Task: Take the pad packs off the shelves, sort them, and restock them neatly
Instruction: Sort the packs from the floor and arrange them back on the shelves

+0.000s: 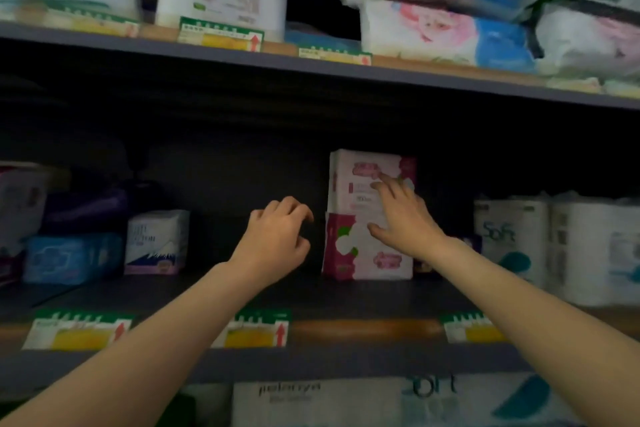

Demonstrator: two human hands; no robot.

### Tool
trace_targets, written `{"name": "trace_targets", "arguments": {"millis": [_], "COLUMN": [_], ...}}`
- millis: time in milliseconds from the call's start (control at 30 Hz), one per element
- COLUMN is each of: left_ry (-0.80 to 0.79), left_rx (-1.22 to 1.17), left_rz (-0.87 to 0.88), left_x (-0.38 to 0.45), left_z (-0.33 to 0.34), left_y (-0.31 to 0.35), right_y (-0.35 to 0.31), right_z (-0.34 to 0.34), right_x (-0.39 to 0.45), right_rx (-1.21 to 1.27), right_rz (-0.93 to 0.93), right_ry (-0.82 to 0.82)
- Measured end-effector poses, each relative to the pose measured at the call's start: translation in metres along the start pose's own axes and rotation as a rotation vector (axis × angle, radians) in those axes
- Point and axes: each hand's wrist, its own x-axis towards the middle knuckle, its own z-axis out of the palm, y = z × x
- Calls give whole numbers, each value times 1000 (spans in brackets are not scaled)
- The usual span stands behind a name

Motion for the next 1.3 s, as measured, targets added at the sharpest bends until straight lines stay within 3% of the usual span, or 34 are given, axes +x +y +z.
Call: {"name": "trace_targets", "arguments": {"millis": [333, 567, 767, 867, 1033, 1167, 1300], "left_ry": [-69, 45, 92, -39, -363, -403, -414], "left_rx": [153, 66, -233, -303, -365, -420, -518], "left_rz": [-60, -36, -118, -112, -34, -41, -41], "left_x": [43, 34, 41, 44, 31, 25, 31], "left_z": [9, 28, 38, 30, 26, 34, 39], "left_y": [-13, -13, 14, 18, 23, 37, 58], "right_y": [23, -5, 11, 5, 30, 22, 10], "right_z": [24, 13, -9, -16, -32, -37, -40], "right_x": [123, 81, 43, 35, 2, -21, -23], "right_rx": [35, -147, -237, -112, -276, -162, -138], "right_rz": [114, 49, 4, -63, 206, 357, 300], "right_ry": [-176, 272, -61, 57, -137, 44, 88]}}
